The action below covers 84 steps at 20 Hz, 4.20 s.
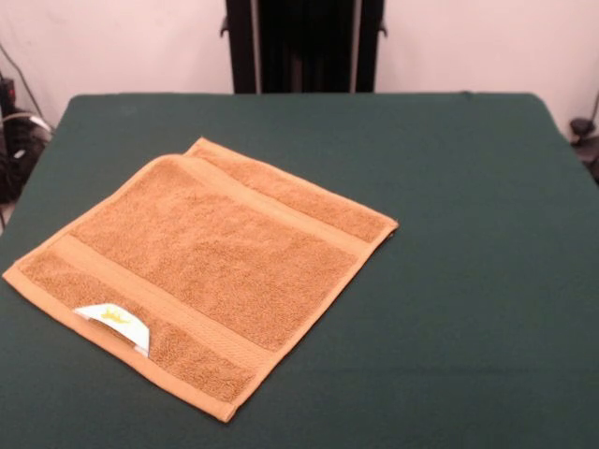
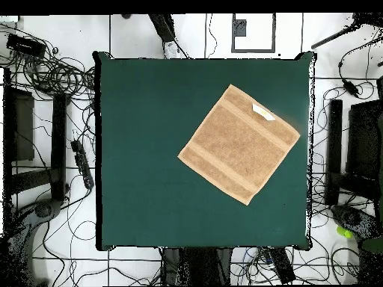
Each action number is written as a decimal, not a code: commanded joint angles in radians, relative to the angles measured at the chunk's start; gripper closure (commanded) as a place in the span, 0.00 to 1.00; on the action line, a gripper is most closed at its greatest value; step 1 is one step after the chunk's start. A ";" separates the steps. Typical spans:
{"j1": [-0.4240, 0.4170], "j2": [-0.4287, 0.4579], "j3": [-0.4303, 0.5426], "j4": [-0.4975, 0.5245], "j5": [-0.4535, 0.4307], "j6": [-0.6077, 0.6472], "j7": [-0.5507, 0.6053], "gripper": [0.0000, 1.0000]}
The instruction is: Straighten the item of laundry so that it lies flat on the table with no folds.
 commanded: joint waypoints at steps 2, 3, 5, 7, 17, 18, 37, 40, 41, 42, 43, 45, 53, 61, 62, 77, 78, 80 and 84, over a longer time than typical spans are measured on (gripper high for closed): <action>0.063 0.017 0.016 0.181 0.026 -0.016 -0.141 1.00; 0.063 0.008 0.015 0.192 0.034 -0.020 -0.133 1.00; 0.062 -0.012 0.013 0.219 0.050 -0.035 -0.116 1.00; 0.061 -0.029 0.014 0.260 0.070 -0.070 -0.098 1.00; 0.053 0.001 0.058 0.501 0.148 -0.453 0.016 1.00; 0.053 0.004 0.057 0.512 0.152 -0.476 0.021 1.00; 0.084 0.209 0.039 -0.236 -0.078 0.254 -0.385 1.00; 0.094 0.219 0.045 -0.249 -0.084 0.272 -0.367 1.00; 0.097 0.212 0.045 -0.240 -0.075 0.274 -0.341 1.00; 0.098 0.193 0.042 -0.212 -0.060 0.266 -0.307 1.00; 0.098 0.172 0.037 -0.179 -0.041 0.259 -0.271 1.00; 0.098 0.126 0.024 -0.100 0.002 0.226 -0.194 1.00; 0.117 0.008 -0.029 0.104 0.107 0.089 0.000 1.00; 0.120 -0.028 -0.066 0.126 0.114 0.046 -0.015 1.00; 0.118 -0.020 -0.066 0.077 0.099 0.101 -0.041 1.00; -0.005 0.075 -0.009 -0.184 0.095 0.306 -0.280 1.00; -0.021 0.047 -0.011 -0.091 0.127 0.226 -0.260 1.00; -0.048 0.008 -0.003 0.059 0.175 0.082 -0.230 1.00; -0.084 -0.029 0.027 0.266 0.250 -0.149 -0.174 1.00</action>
